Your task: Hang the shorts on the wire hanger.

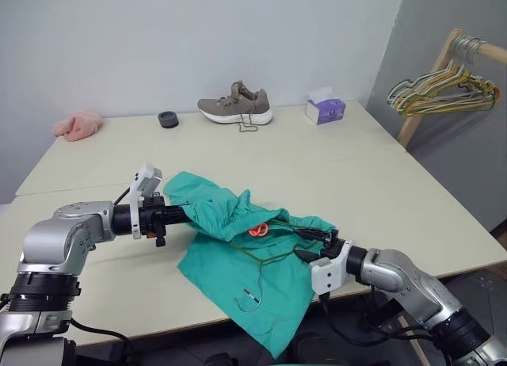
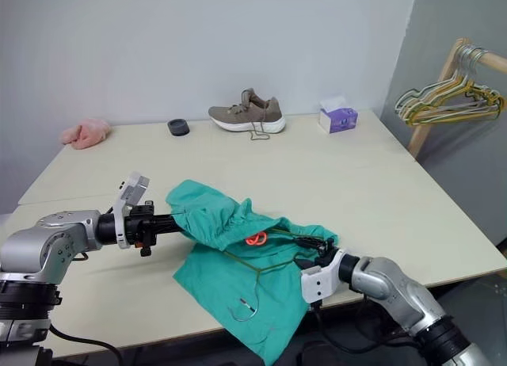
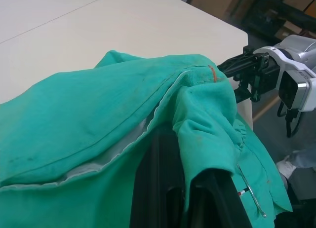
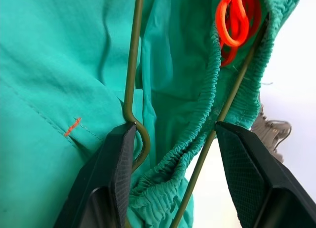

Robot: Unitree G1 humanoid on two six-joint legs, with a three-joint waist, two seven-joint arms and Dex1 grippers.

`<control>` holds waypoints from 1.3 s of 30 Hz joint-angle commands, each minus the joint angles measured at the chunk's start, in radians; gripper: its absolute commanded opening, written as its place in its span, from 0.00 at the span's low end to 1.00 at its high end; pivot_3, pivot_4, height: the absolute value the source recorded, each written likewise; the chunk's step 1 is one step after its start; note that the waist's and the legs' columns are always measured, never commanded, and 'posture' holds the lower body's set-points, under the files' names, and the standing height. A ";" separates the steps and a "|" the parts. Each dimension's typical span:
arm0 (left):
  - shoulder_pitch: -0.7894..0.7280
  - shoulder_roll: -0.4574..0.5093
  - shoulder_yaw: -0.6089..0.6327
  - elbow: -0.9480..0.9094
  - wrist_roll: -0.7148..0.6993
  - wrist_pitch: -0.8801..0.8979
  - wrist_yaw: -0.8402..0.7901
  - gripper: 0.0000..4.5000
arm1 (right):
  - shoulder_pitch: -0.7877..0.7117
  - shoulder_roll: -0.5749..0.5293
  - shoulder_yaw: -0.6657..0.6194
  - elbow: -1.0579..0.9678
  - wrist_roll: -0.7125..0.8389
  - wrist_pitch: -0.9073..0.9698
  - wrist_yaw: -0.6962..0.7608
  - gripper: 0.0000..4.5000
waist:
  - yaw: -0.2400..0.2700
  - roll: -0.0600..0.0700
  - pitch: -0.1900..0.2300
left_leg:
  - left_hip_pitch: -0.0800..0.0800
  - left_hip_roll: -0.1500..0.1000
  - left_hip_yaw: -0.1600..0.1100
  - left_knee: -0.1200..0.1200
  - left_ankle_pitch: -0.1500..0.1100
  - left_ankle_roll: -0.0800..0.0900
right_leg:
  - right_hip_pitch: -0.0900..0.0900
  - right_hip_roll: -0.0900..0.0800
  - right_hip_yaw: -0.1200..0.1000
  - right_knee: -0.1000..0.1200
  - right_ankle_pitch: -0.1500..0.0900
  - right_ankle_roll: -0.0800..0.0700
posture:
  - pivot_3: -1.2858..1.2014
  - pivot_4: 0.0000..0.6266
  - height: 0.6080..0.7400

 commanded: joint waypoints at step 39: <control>0.007 -0.006 -0.037 0.016 0.144 -0.211 0.036 0.09 | -0.033 0.099 -0.103 -0.065 0.299 -0.060 0.022 0.00 | -0.004 0.000 0.000 | 0.000 0.000 -0.001 0.000 0.000 0.000 | 0.000 0.000 0.000 0.000 0.000 0.000 | 0.45 0.00 1.00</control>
